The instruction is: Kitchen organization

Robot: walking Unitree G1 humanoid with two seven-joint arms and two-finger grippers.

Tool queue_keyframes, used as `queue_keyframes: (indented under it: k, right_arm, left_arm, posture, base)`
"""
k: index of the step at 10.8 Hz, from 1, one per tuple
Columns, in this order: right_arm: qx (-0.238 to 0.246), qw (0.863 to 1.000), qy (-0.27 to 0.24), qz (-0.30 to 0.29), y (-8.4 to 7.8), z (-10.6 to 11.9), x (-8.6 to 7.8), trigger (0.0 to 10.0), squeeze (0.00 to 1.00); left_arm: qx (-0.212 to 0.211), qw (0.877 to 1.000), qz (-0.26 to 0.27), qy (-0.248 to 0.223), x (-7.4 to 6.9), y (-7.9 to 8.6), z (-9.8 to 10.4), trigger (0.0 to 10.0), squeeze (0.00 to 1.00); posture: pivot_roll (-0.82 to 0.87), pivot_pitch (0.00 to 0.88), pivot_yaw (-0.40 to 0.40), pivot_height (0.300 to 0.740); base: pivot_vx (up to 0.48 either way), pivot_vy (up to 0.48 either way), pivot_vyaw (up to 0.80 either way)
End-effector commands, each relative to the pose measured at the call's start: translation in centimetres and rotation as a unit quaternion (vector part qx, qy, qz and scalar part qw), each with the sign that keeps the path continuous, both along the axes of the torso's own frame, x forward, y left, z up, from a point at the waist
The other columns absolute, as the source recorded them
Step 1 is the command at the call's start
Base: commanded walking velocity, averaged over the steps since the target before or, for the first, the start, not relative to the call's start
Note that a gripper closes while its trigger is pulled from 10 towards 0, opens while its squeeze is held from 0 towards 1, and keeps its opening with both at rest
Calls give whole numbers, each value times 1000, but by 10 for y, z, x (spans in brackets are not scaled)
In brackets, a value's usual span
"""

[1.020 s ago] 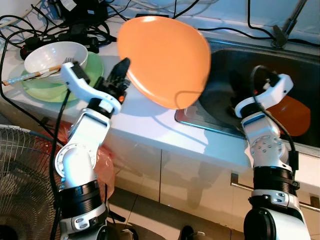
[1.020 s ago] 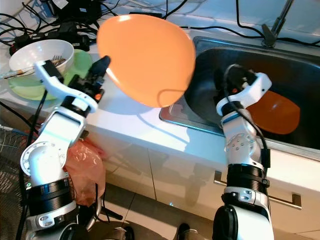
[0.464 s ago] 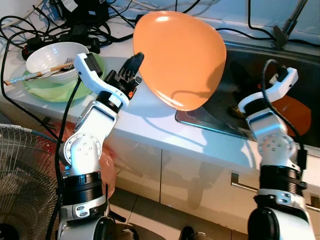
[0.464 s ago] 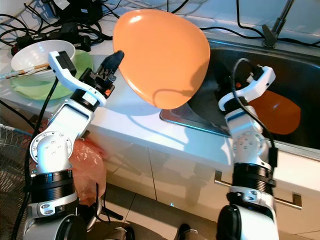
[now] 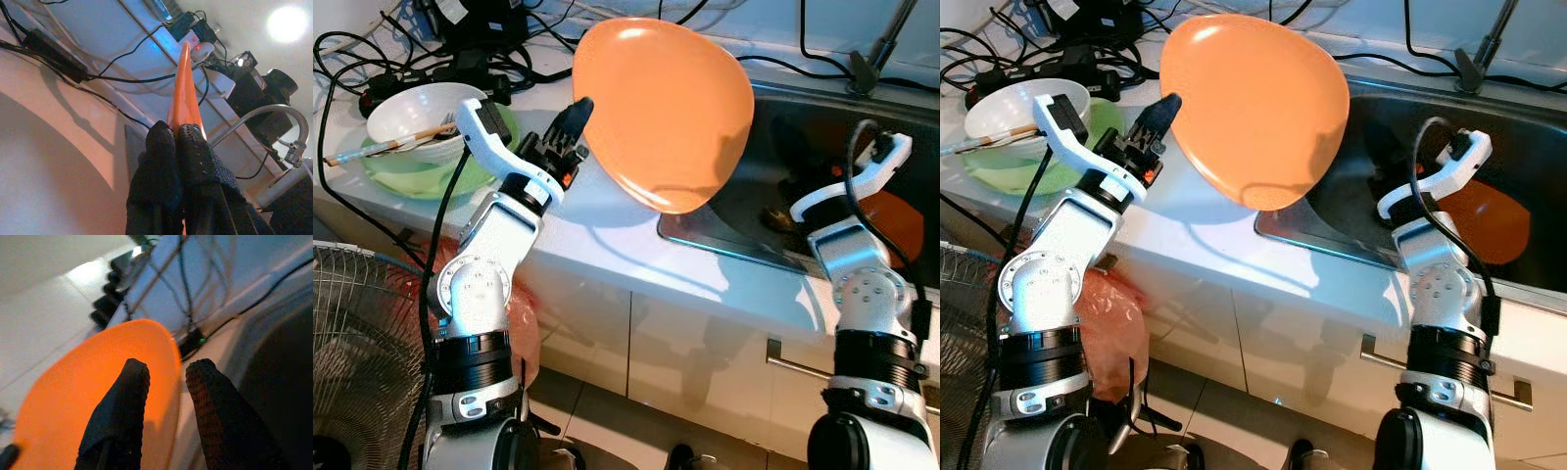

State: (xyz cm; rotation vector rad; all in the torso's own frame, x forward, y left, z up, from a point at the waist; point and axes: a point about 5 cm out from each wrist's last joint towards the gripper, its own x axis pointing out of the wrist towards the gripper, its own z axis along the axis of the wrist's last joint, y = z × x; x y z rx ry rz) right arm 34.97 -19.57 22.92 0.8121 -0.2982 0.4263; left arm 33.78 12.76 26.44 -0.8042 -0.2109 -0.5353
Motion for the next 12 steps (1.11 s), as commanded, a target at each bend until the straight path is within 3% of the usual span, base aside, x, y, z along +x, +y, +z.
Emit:
queue_keyframes:
  k: [1,12]
  right_arm:
    - [-4,1000,-13,16,0,2,-4,10000,0]
    - [8,997,0,75,12,-15,-12,10000,0]
  left_arm:
    - [4,999,-5,-33,-1,-2,12,10000,0]
    - [8,999,-3,-43,-1,0,14,10000,0]
  posture:
    - [68,159,52,740]
    - [71,138,50,740]
  base:
    - [0,0,0]
    - [0,0,0]
